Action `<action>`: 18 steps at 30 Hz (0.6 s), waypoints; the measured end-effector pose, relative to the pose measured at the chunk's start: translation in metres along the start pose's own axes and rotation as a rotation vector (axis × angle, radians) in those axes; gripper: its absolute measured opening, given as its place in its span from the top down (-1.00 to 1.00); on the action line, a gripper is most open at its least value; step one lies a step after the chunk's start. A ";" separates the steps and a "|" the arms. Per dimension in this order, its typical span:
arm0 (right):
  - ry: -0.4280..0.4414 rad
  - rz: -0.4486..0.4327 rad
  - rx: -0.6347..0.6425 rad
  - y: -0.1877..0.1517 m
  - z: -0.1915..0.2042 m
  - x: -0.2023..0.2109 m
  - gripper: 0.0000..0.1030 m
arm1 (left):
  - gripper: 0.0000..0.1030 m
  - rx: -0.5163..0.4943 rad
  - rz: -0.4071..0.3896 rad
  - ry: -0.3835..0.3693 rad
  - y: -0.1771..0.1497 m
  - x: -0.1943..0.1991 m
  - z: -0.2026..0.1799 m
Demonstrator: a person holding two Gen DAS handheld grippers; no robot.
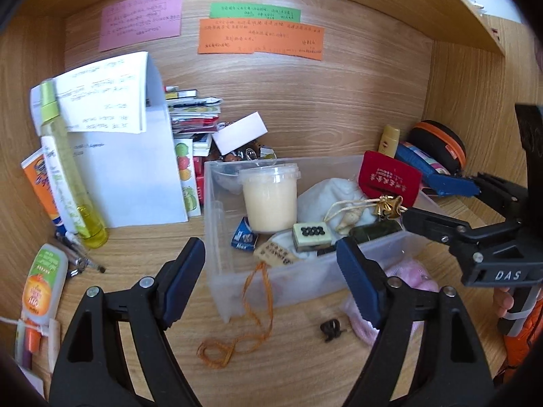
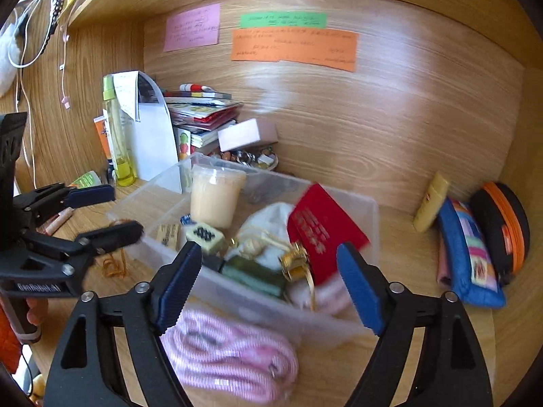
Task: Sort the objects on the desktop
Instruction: 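Open the right tool to drop the shell while the left drops the dotted block, then withdraw both tools and move toward the pink rope bag and black clip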
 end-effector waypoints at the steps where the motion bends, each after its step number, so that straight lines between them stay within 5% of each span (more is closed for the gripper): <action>1: -0.017 0.000 -0.014 -0.004 -0.001 0.004 -0.61 | -0.61 0.006 -0.009 0.009 -0.002 0.003 0.003; 7: -0.015 -0.012 0.018 -0.028 0.021 0.029 -0.98 | -0.62 0.056 0.002 0.011 -0.017 0.011 0.018; 12: 0.000 0.015 0.058 -0.046 0.036 0.033 -0.98 | -0.62 0.031 0.008 -0.001 -0.028 0.019 0.017; 18: 0.013 0.111 -0.045 -0.072 0.013 0.022 -0.98 | -0.62 -0.045 0.061 -0.020 -0.049 0.018 0.004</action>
Point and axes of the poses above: each gripper's, at about its wrist camera, not at the fingertips, and x roughly against the way its jaws point, z to its left, y to its top, the point moved 7 cm from there along -x, roughly the way its jaws point, and after that the axes turned 11 degrees about y, right-handed, at the moved point
